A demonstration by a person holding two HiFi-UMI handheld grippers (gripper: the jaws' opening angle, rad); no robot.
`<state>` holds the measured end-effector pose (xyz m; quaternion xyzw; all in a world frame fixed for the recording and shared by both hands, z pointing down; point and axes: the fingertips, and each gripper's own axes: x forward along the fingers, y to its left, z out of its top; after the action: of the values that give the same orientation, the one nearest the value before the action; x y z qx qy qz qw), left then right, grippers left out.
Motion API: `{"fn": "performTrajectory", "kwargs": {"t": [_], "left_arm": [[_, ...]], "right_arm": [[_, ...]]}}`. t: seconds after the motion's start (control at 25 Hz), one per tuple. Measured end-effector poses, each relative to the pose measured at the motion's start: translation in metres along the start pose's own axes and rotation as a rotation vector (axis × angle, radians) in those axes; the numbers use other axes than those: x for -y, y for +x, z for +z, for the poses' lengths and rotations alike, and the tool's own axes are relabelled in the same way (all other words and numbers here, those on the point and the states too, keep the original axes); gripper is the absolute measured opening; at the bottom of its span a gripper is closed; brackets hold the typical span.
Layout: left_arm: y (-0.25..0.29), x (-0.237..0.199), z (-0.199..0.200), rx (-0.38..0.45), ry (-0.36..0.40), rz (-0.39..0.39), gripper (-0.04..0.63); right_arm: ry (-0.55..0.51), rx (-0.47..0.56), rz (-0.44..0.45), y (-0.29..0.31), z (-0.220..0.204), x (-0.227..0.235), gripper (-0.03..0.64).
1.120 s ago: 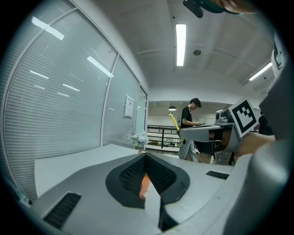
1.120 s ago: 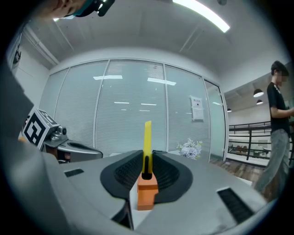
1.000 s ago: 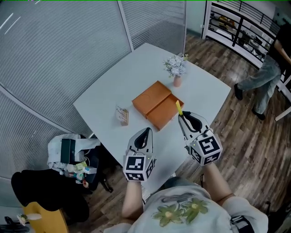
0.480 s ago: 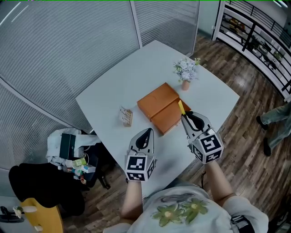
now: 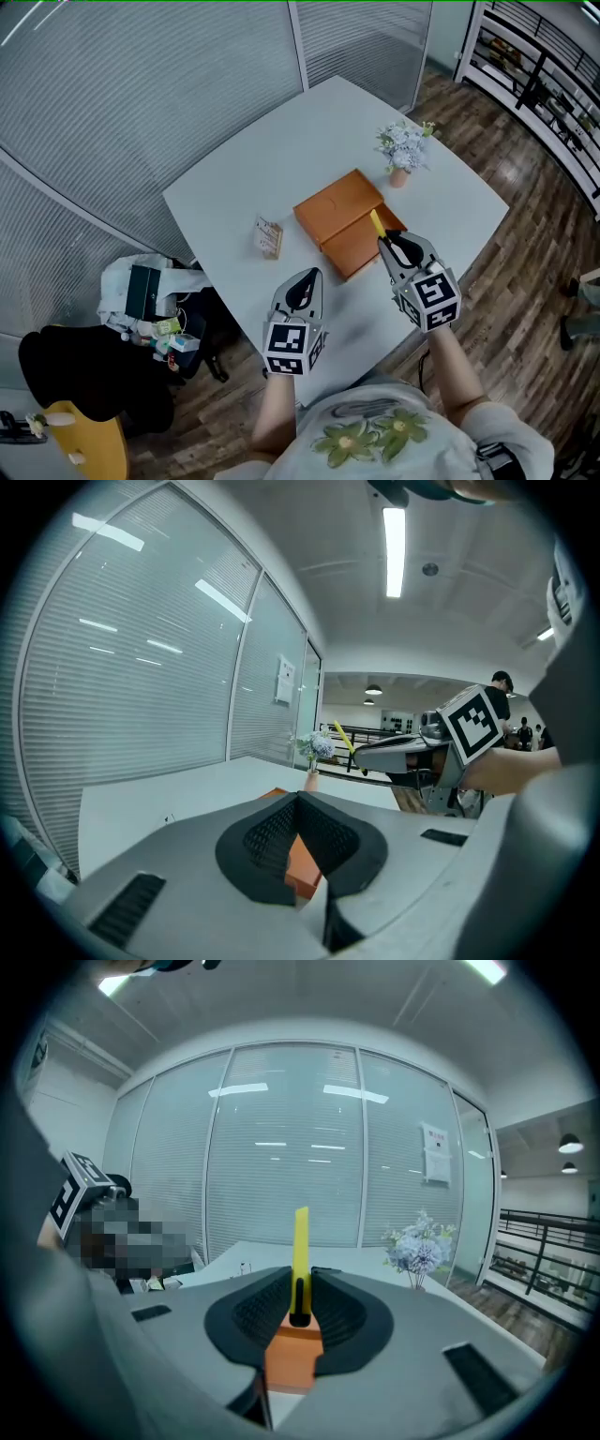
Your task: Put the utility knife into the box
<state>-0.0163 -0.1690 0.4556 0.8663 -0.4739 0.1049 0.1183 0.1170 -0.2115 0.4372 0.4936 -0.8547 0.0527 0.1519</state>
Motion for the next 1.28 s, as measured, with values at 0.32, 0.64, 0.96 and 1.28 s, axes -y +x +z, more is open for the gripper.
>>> {"fn": "performTrajectory", "kwargs": {"t": [0.32, 0.64, 0.96, 1.28], "left_arm": [[0.005, -0.012, -0.014, -0.033, -0.015, 0.026, 0.002], [0.011, -0.021, -0.027, -0.054, -0.033, 0.041, 0.002], [0.014, -0.027, -0.039, -0.076, -0.05, 0.046, 0.002], [0.019, -0.037, -0.047, -0.089, -0.067, 0.05, 0.002]], "right_arm": [[-0.016, -0.063, 0.043, 0.026, -0.024, -0.001, 0.072], [-0.052, -0.129, 0.098, 0.049, -0.051, -0.008, 0.072], [-0.094, -0.195, 0.138, 0.065, -0.073, -0.013, 0.072], [-0.122, -0.274, 0.167, 0.085, -0.101, -0.016, 0.072]]}}
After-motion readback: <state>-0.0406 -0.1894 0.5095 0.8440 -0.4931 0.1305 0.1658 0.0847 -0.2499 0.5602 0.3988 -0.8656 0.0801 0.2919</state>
